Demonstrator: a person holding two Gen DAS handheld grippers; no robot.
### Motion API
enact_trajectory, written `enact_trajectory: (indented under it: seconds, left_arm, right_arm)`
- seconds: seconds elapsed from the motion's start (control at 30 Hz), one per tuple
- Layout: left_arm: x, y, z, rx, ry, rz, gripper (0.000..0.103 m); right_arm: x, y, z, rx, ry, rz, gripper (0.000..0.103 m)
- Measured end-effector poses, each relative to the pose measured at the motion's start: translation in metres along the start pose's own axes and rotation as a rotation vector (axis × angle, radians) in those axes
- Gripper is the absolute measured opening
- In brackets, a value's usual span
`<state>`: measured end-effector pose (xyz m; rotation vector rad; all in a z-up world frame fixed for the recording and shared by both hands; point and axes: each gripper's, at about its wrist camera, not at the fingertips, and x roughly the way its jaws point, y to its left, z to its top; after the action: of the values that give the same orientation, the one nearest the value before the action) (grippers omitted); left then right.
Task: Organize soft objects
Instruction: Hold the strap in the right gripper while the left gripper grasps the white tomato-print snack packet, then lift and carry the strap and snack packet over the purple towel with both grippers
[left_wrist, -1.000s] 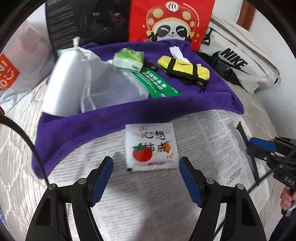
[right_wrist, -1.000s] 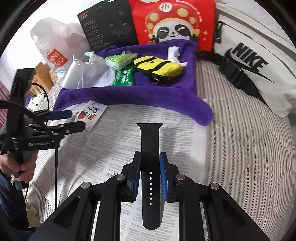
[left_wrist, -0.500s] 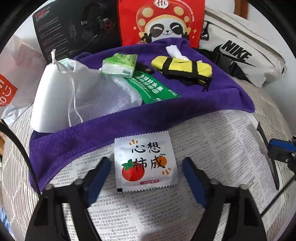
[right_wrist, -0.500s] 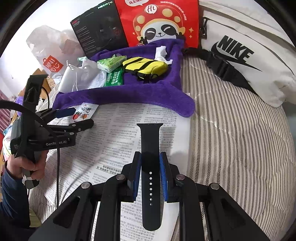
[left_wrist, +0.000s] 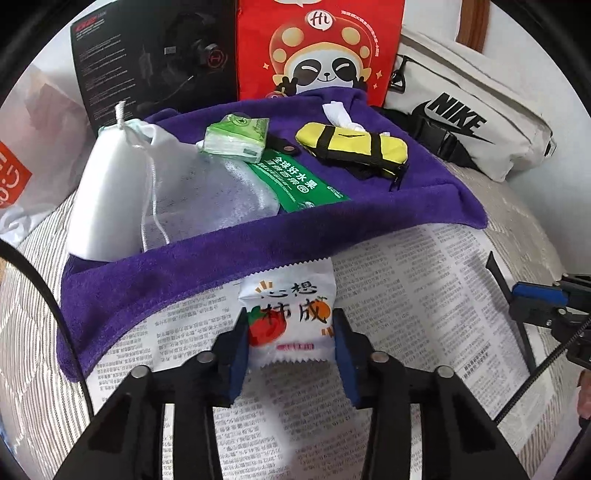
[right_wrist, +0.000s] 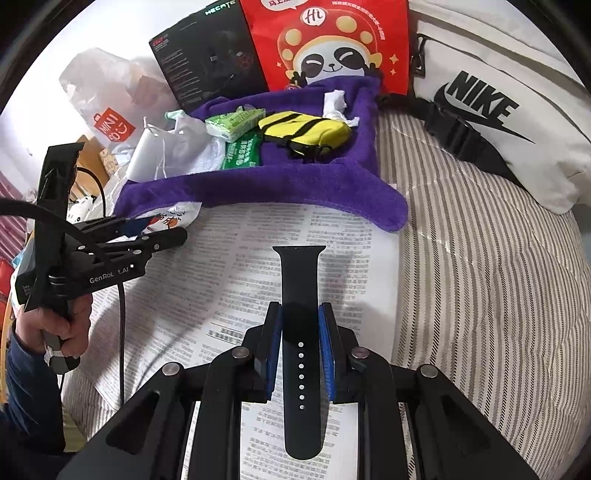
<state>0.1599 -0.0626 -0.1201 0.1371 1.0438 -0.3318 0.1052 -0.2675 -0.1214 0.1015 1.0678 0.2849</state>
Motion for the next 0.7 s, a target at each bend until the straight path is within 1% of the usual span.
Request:
enact_trajectory:
  seconds: [0.03, 0.1, 0.17, 0.3, 0.37, 0.53, 0.63, 0.67, 0.7]
  left_arm:
    - [-0.002, 0.002, 0.0, -0.007, -0.003, -0.001, 0.021]
    - [-0.006, 0.007, -0.001, -0.022, -0.001, -0.008, 0.021]
    - [-0.007, 0.012, -0.002, -0.034, 0.012, -0.042, 0.02]
    - [-0.008, 0.015, -0.003, -0.038, 0.001, -0.045, 0.02]
    - [-0.011, 0.017, -0.003, -0.042, -0.001, -0.066, 0.02]
    - [-0.024, 0.019, 0.0, -0.035, -0.028, -0.058, 0.02]
    - [-0.033, 0.022, 0.002, -0.039, -0.038, -0.067, 0.02]
    - [-0.036, 0.023, 0.003, -0.036, -0.042, -0.068, 0.02]
    - [-0.039, 0.023, 0.003, -0.035, -0.045, -0.064, 0.02]
  right_arm:
    - [0.0, 0.001, 0.001, -0.001, 0.0, 0.005, 0.02]
    - [0.001, 0.003, 0.004, -0.006, 0.001, 0.019, 0.02]
    - [0.004, 0.007, 0.007, -0.012, 0.005, 0.027, 0.02]
    - [0.006, 0.012, 0.013, -0.019, 0.009, 0.044, 0.02]
    - [0.005, 0.015, 0.015, -0.025, 0.006, 0.043, 0.02]
    - [0.002, 0.02, 0.022, -0.039, 0.001, 0.053, 0.02]
    - [0.001, 0.023, 0.029, -0.043, -0.006, 0.055, 0.02]
    - [0.001, 0.024, 0.031, -0.044, -0.008, 0.059, 0.018]
    - [0.0, 0.026, 0.035, -0.047, -0.01, 0.067, 0.008]
